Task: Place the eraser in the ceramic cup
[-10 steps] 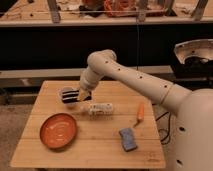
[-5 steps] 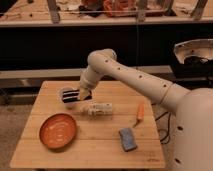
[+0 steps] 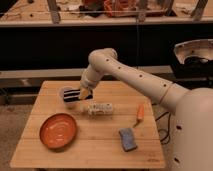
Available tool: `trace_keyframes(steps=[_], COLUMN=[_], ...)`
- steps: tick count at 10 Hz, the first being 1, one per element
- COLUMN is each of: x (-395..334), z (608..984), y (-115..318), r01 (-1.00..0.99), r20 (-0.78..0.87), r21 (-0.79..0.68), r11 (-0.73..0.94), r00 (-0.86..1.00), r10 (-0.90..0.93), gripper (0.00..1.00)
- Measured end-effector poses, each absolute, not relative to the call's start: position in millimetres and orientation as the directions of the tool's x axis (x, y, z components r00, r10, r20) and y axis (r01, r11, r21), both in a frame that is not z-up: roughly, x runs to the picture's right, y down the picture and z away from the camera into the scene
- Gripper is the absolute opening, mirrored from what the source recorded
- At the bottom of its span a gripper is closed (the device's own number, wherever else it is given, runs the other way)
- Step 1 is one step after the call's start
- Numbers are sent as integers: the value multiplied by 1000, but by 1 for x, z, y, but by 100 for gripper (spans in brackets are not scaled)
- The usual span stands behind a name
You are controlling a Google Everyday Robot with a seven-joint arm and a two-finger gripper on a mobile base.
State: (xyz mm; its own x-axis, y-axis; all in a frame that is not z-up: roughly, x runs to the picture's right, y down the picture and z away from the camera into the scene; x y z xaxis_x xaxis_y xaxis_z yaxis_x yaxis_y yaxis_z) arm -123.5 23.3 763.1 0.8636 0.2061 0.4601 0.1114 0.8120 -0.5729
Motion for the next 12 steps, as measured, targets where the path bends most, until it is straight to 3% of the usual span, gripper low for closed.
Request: trace_keyframes(steps=[12], x=[-148], z=[777], y=[14], r01=[126], r20=[435], r21=[-605], r11=[786], r00=[879], r10=[194], gripper=[1])
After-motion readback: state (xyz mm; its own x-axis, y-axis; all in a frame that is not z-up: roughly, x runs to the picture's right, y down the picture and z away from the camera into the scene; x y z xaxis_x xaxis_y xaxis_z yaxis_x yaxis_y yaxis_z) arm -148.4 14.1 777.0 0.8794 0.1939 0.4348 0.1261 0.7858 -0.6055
